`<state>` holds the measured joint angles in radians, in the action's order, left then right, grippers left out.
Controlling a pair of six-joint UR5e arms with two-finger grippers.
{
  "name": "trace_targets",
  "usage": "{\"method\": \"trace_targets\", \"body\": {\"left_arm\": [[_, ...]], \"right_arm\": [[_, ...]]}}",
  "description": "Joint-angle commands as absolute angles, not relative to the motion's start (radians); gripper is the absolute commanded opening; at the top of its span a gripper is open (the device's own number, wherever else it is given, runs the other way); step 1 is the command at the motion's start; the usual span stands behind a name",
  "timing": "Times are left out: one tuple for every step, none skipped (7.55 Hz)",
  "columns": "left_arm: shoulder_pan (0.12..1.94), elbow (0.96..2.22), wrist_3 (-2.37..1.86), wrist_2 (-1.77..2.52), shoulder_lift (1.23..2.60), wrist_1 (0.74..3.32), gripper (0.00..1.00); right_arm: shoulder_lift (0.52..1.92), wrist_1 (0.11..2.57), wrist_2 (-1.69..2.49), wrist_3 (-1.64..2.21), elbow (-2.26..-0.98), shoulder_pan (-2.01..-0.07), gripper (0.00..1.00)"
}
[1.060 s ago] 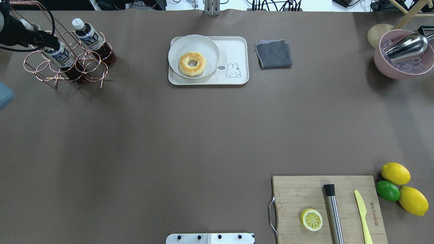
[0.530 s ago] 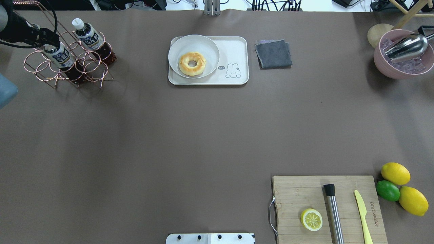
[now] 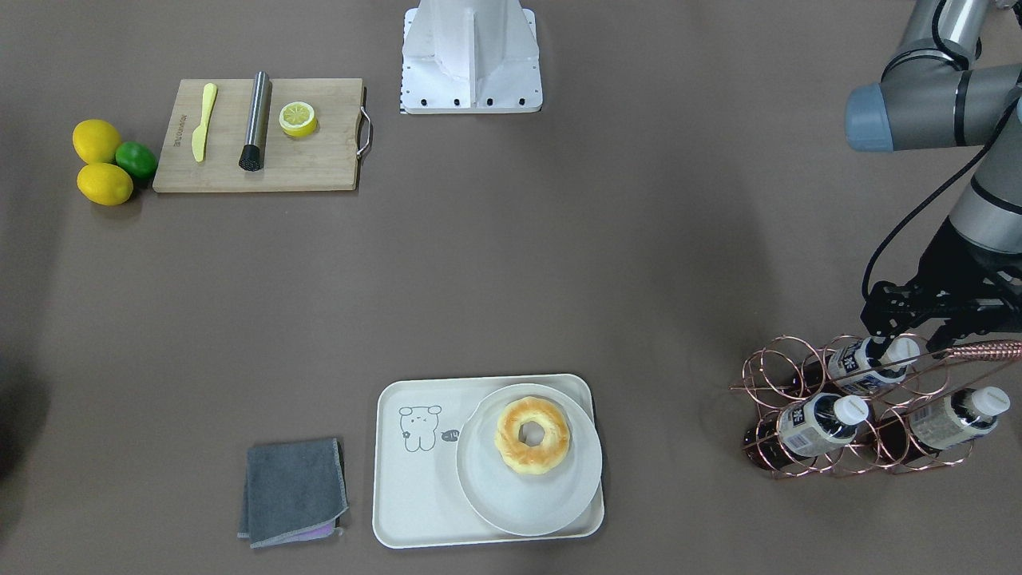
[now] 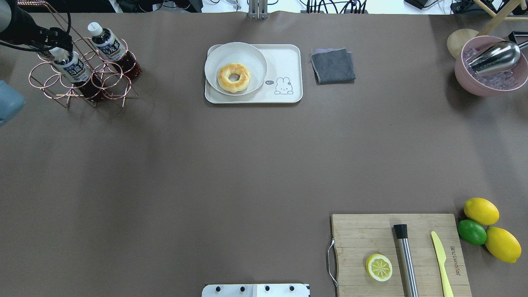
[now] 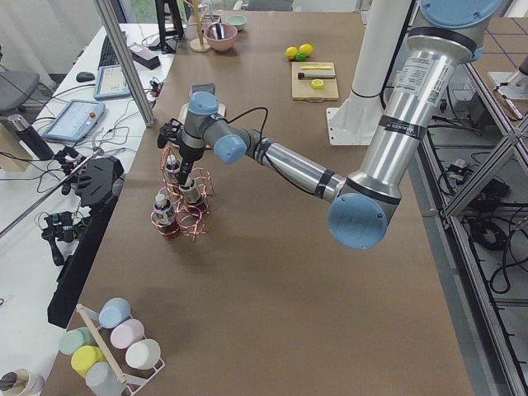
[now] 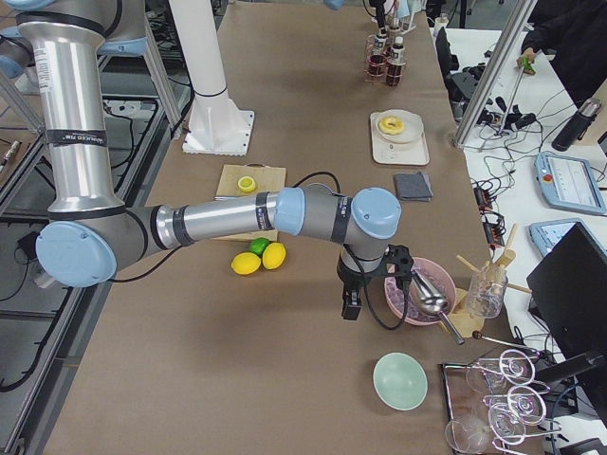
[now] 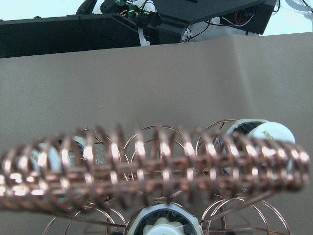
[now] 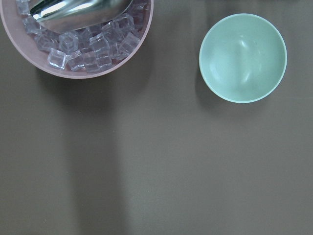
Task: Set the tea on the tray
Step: 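Close the left gripper on the bottle cap and lift it upward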
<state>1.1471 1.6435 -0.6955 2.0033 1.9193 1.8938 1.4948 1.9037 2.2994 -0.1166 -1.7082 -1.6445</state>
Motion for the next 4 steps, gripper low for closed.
{"method": "trace_targets", "body": {"left_arm": [[1.15,1.621,-0.696,2.003,1.921,1.923,0.75],[1.15,1.621,-0.699,2.005,1.919,1.93,0.75],[1.15,1.623,-0.696,2.005,1.917,1.93,0.75],[1.149,1.621,-0.692,2.006,1.913,1.93,0.68]], "right_arm": [[1.496,1.904,2.299,-0.117,-1.707,-1.644,1.0],[1.497,1.904,2.299,-0.117,-1.706,-1.644,1.0],[1.497,1.904,2.299,-0.117,-1.707,-1.644,1.0],[1.499,1.904,2.299,-0.117,-1.707,-1.644,1.0]]}}
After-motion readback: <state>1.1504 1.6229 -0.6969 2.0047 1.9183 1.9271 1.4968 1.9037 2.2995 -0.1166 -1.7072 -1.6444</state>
